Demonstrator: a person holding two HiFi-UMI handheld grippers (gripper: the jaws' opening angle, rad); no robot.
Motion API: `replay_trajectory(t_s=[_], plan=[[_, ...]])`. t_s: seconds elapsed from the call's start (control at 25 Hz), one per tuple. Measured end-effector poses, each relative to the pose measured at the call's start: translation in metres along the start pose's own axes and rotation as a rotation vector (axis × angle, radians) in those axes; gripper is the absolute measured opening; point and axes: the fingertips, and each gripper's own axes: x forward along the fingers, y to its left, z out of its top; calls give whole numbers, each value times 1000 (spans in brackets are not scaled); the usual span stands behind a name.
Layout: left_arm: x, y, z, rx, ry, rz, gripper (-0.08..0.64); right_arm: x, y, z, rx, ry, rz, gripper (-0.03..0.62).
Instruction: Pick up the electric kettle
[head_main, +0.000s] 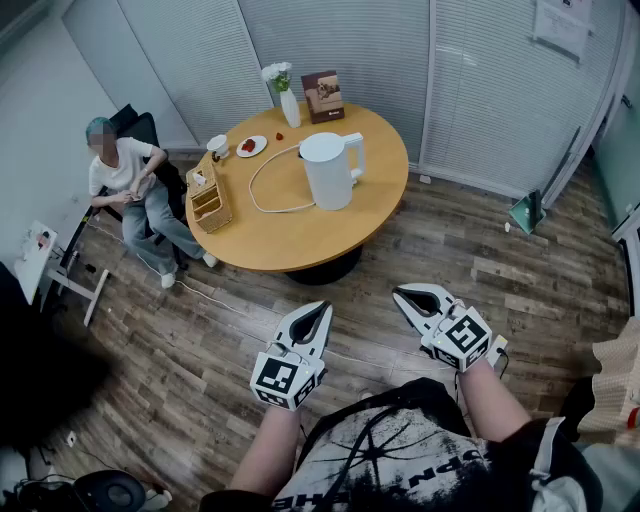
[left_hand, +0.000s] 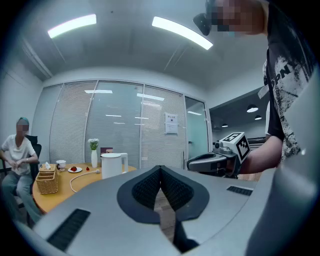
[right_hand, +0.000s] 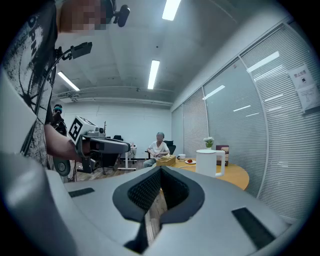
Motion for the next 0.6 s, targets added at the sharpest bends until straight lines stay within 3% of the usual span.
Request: replay_trajectory(t_s=[0.6], plan=[[-2,-7,-3,-10,-5,-13,-2,-6,5,-1,34,0,7,20]])
